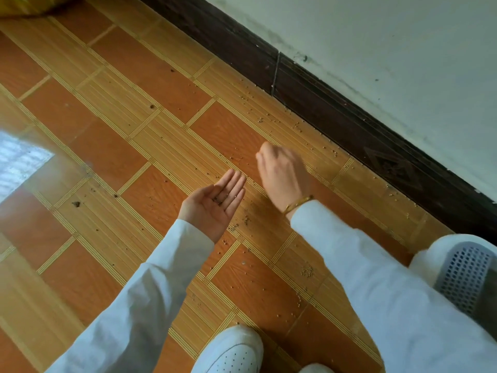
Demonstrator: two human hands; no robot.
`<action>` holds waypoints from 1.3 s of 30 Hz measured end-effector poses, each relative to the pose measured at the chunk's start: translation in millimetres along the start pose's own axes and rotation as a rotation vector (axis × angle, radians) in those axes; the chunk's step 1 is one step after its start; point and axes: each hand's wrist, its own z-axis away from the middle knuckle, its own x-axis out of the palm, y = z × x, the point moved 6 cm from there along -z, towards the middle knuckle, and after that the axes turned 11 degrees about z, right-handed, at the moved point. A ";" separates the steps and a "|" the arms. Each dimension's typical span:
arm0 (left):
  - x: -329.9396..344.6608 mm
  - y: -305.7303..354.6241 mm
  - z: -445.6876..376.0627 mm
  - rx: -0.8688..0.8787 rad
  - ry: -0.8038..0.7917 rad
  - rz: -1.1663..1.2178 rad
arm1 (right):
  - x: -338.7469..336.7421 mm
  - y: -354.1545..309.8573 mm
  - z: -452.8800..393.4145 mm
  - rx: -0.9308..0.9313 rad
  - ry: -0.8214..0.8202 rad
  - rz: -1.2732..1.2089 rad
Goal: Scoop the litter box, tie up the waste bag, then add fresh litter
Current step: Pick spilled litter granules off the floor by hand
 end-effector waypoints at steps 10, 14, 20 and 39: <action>0.7 25.7 9.5 0.033 -0.061 0.035 | 57.3 44.3 -91.6 -0.002 -0.327 0.407; -6.3 27.0 10.9 0.034 -0.049 0.032 | 77.5 33.6 -107.5 -0.090 -0.357 0.518; -8.9 23.8 6.0 0.032 -0.038 0.033 | 73.3 21.8 -100.3 -0.131 -0.364 0.542; 8.9 -74.1 -6.1 -0.229 -0.119 -0.041 | -78.2 85.4 133.3 0.800 -0.094 -0.114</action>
